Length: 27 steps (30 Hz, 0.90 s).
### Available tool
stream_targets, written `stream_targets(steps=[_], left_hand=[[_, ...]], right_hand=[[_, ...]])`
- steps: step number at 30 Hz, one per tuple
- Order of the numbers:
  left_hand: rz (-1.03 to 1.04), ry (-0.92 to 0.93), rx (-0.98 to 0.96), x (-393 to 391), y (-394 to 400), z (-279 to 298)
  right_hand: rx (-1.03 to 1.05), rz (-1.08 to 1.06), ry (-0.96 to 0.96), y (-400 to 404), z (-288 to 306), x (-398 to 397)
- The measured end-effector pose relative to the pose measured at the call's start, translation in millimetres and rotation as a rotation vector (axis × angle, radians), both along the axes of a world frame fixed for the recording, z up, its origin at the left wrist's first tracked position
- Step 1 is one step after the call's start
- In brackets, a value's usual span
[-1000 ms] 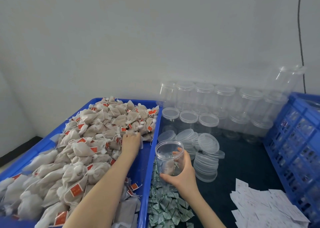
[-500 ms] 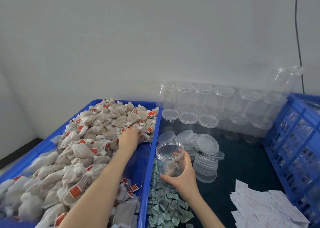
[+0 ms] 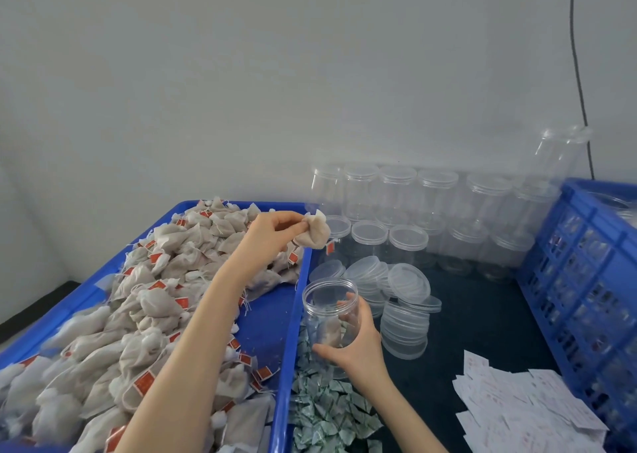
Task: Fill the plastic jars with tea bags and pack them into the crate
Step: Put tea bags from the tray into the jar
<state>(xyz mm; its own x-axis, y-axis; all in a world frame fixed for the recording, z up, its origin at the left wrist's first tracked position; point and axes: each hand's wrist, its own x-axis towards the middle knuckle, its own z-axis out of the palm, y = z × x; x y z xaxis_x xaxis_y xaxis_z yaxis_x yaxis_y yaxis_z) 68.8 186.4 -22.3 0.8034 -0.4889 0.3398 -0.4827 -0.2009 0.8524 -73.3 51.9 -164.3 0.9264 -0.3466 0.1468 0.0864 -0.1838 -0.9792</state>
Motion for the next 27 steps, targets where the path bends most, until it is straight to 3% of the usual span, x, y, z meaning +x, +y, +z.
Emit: stream_targets(steps=[11, 19, 22, 24, 27], left_hand=[[-0.35, 0.063, 0.14, -20.8, -9.2, 5.1], [-0.336, -0.012, 0.545, -27.9, -24.7, -16.3], [-0.361, 0.01, 0.55, -25.9, -22.4, -14.4], [-0.298, 0.044, 0.448, -16.5, -18.4, -14.4], [0.028, -0.022, 0.423, 11.2, -13.8, -32.1]], right_hand=[[-0.017, -0.048, 0.014, -4.9, -7.0, 0.0], [-0.017, -0.05, -0.016, -3.2, -2.0, 2.0], [-0.011, -0.054, -0.026, -3.0, -2.1, 1.8], [0.005, -0.049, -0.03, -3.1, -2.8, 1.7], [0.011, -0.043, -0.036, -3.9, -4.6, 0.2]])
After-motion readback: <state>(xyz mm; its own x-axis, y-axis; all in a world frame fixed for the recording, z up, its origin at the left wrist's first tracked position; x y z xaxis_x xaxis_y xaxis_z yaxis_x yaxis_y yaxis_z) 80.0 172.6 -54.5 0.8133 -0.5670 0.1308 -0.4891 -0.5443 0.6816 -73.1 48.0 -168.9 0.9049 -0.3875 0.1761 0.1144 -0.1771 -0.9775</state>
